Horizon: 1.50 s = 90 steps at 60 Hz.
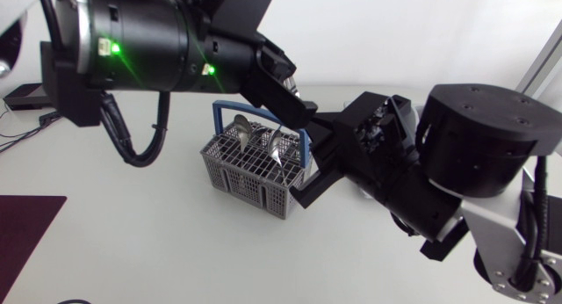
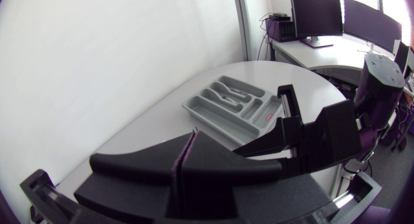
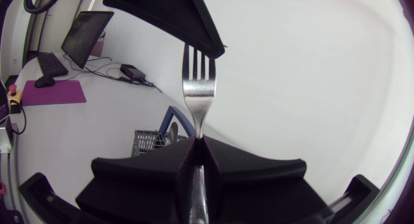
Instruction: Unload the cutlery basket into the drawer organizer.
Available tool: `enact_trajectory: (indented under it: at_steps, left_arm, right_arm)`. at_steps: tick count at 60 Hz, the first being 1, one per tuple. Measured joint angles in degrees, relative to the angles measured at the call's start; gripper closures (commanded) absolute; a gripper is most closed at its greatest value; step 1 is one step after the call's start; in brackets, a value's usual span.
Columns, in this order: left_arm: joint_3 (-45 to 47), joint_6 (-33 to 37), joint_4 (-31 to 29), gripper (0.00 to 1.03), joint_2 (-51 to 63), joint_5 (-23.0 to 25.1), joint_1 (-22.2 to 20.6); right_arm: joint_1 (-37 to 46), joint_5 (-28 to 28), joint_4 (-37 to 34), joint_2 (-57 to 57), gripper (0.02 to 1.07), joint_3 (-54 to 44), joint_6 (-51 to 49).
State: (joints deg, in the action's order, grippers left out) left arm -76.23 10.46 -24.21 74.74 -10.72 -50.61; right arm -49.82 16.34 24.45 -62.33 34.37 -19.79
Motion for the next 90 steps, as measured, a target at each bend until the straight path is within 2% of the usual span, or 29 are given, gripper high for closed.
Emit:
enact_trajectory:
  at_steps: [14, 26, 31, 34, 35, 36, 37, 39, 47, 55, 61, 70, 77, 90]
  left_arm:
    - [0.0, 0.0, -0.4, 1.0, 0.0, 0.0, 0.0]
    - [0.0, 0.0, -0.5, 0.91, 0.0, 0.0, 0.2]
    - [0.0, 0.0, -0.9, 0.82, 0.0, 0.0, 0.2]
    - [0.0, -0.2, -1.0, 0.69, 0.0, 0.2, 0.2]
    - [0.0, -0.2, -1.1, 0.68, 0.0, 0.2, 0.2]
    - [0.0, -0.2, -1.3, 0.47, 0.0, 0.3, 0.2]
    - [0.0, -0.2, -1.4, 0.4, 0.0, 0.2, 0.2]
    - [-0.5, -0.2, -1.3, 0.32, 0.0, 0.2, 0.2]
    - [-2.8, -0.2, -0.7, 0.17, -0.3, 0.1, 0.8]
    - [-3.0, -0.2, -0.8, 0.12, -0.9, -0.9, 1.1]
    - [-3.0, -0.1, -0.7, 0.1, -1.4, -1.7, 1.4]
    - [-2.4, 1.4, 1.6, 0.1, -2.4, -3.3, 1.4]
    - [0.3, 3.6, 4.0, 0.1, -3.3, -6.7, 0.0]
    - [6.4, 6.5, 7.3, 0.1, -4.3, -9.2, -1.3]
  right_arm:
    - [0.0, -0.2, 0.0, -0.4, 1.01, 0.0, 0.0]
    - [0.0, -0.5, -0.2, -0.4, 1.01, 0.0, 0.0]
    - [0.0, -0.6, -0.6, -0.4, 1.01, 0.0, 0.0]
    - [0.0, -0.7, -1.0, -0.4, 1.01, 0.0, 0.0]
    - [0.0, -0.9, -1.2, -0.4, 1.01, 0.0, 0.0]
    - [0.0, -0.9, -1.3, -0.4, 1.01, 0.0, 0.0]
    - [0.0, -1.2, -2.1, -0.4, 1.01, 0.0, 0.0]
    - [0.0, -1.4, -3.9, -0.4, 1.01, 0.0, 0.0]
    - [0.0, -1.6, -7.2, -0.1, 1.01, -1.8, 0.0]
    - [0.7, -2.2, -10.5, 1.8, 1.01, -2.7, 0.0]
    - [5.0, -4.6, -14.2, 4.7, 1.01, -2.7, 0.0]
    - [17.1, -10.7, -19.1, 7.0, 1.01, -2.7, 0.0]
    - [27.6, -16.2, -21.1, 6.5, 1.01, -2.6, 0.2]
    - [44.3, -24.8, -21.5, -2.6, 1.01, 0.9, 0.7]
